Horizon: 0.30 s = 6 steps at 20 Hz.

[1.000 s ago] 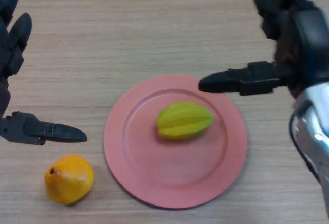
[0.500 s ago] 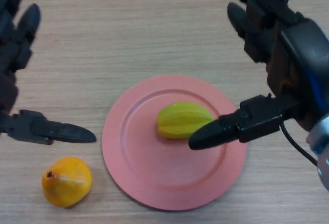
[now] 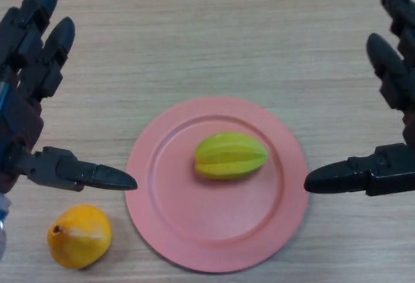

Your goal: Pick up the yellow starfruit and place it on the plate

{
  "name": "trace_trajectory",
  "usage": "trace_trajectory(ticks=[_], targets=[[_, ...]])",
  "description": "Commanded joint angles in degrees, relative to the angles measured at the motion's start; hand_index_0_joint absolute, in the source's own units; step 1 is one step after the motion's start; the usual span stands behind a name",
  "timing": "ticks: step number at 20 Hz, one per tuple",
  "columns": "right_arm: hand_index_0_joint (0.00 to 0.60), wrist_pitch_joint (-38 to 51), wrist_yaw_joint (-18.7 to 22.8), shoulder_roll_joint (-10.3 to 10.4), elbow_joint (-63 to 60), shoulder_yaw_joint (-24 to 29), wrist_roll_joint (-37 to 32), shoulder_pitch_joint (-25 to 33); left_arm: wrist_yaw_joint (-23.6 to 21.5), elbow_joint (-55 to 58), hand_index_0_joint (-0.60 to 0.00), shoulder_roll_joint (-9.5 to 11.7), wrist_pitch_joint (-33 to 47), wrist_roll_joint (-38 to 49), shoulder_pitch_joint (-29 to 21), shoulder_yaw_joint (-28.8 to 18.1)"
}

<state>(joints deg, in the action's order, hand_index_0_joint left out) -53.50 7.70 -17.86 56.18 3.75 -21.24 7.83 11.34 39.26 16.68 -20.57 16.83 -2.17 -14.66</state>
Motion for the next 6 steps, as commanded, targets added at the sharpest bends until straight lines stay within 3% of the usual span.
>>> trace_trajectory(ticks=[1,6], targets=[[0.000,11.9,-3.9,1.6,0.8,2.5,3.4,0.3,-1.6,3.1,0.000,2.4,5.5,-1.1,-2.4,-3.1],[0.000,17.5,-8.1,3.2,-2.8,2.6,5.7,-1.7,-1.3,2.6,0.000,2.8,5.6,-2.5,-2.7,-3.2]])
